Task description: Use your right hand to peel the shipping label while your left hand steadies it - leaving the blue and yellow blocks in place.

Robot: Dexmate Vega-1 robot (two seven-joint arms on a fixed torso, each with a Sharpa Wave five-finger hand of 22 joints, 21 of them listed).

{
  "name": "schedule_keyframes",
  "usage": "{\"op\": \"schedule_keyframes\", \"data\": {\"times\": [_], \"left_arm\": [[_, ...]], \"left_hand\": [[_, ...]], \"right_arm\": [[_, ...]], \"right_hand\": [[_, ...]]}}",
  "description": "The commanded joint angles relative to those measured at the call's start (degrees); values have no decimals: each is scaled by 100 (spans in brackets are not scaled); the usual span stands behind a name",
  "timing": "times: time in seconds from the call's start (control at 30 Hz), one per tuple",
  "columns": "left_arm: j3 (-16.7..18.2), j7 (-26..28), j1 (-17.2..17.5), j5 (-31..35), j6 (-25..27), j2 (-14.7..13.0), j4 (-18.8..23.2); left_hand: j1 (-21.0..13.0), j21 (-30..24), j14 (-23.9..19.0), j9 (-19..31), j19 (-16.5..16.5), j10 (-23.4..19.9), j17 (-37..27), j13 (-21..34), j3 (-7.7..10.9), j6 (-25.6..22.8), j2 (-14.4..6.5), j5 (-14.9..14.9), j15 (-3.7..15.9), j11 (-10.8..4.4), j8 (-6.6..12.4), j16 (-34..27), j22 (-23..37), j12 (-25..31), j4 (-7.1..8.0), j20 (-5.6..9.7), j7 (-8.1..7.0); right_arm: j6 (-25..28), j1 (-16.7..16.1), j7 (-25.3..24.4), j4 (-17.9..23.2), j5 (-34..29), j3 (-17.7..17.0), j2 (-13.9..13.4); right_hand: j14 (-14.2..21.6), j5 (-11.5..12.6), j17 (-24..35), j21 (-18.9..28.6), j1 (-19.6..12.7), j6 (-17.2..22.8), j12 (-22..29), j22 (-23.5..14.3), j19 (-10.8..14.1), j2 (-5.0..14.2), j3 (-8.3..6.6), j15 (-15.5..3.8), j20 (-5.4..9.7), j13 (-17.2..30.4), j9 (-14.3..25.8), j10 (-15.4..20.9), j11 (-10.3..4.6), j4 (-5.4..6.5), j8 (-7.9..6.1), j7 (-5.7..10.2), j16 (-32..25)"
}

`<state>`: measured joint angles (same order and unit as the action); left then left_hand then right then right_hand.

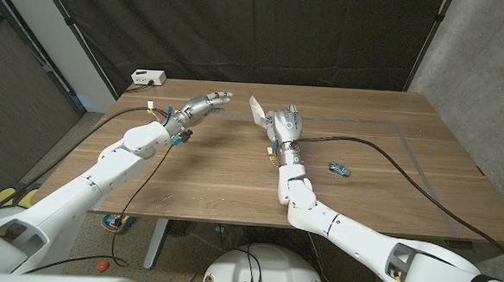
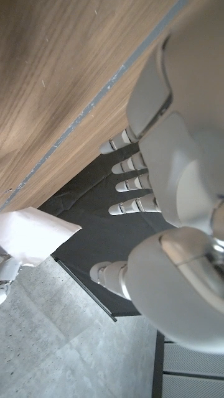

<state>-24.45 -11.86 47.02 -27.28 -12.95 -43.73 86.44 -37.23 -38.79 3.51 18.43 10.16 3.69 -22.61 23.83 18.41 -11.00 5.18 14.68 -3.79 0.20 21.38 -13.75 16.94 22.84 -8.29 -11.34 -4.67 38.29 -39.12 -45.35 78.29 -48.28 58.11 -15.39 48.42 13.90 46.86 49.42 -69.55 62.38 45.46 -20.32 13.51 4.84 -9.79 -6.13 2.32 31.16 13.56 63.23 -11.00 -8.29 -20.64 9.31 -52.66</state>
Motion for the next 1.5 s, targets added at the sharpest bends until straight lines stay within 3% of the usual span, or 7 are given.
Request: {"op": "schedule_keyframes", "data": {"times": [0.03,0.43,0.6,0.73,1.03,1.3,1.5], "left_arm": [[3,633,236,533,252,-190,648],[91,2214,769,781,1404,129,1639],[114,2912,958,599,1791,593,1852],[44,2993,958,524,2037,659,1982],[-170,2920,818,529,2198,707,2064],[-229,3046,756,756,2069,736,2020],[-291,3385,767,1043,2188,823,2097]], "left_hand": [[-97,-77,124,180,1129,166,-137,189,-60,70,-32,43,-12,25,136,-6,124,88,40,-70,126],[-459,-612,-318,1235,927,-45,-659,1128,-290,-465,-94,-17,172,-43,1215,-350,691,886,54,-84,199],[-611,-1002,-770,2079,700,-284,-937,1697,-525,-1137,-36,-18,346,-160,2178,-565,1044,1451,99,-87,321],[-663,-1177,-1044,2452,567,-598,-1035,1904,-631,-1175,4,-5,443,-262,2505,-673,1182,1754,110,-87,344],[-854,-1388,-1163,2428,465,-647,-1177,2112,-640,-1025,-157,8,447,-254,2525,-727,1357,1981,115,-86,320],[-945,-1471,-972,2245,590,-441,-1290,2178,-614,-590,-349,-84,372,-199,2298,-668,1469,1992,158,-83,308],[-859,-1509,-866,2149,665,-353,-1339,2198,-669,-398,-361,-157,330,-149,2187,-625,1524,1993,220,-87,348]], "right_arm": [[493,310,-333,-638,154,212,387],[368,525,-1079,-1217,452,304,585],[134,615,-1420,-1427,548,348,595],[144,667,-1439,-1481,590,406,595],[360,735,-1170,-1298,604,544,517],[897,663,-519,-710,723,491,472],[1029,675,-480,-657,741,480,487]], "right_hand": [[-17,-29,80,97,-104,117,38,-37,-63,-8,0,-710,27,7,-12,115,-2,-27,-24,1,-68],[-38,-82,294,332,-266,339,74,-130,-216,-109,-24,-689,-54,-28,-123,353,-45,-83,-23,-37,-163],[-63,-96,322,404,-286,368,55,-155,-244,-124,-31,-688,-63,-49,-151,395,-52,-74,-6,-44,-169],[-66,-104,350,453,-295,377,51,-172,-268,-130,-36,-690,-56,-38,-165,408,-51,-66,8,-46,-184],[-91,-136,381,585,-323,476,31,-213,-338,-164,-52,-685,-78,-55,-188,490,-28,-63,14,-63,-177],[97,-175,621,810,-200,736,249,-285,-483,-330,-133,-651,-172,147,-157,794,-1,-53,-57,-184,-167],[387,231,867,1111,19,919,500,-398,-611,-375,-324,-659,-225,496,-72,899,-31,-29,-153,-294,-119]]}}
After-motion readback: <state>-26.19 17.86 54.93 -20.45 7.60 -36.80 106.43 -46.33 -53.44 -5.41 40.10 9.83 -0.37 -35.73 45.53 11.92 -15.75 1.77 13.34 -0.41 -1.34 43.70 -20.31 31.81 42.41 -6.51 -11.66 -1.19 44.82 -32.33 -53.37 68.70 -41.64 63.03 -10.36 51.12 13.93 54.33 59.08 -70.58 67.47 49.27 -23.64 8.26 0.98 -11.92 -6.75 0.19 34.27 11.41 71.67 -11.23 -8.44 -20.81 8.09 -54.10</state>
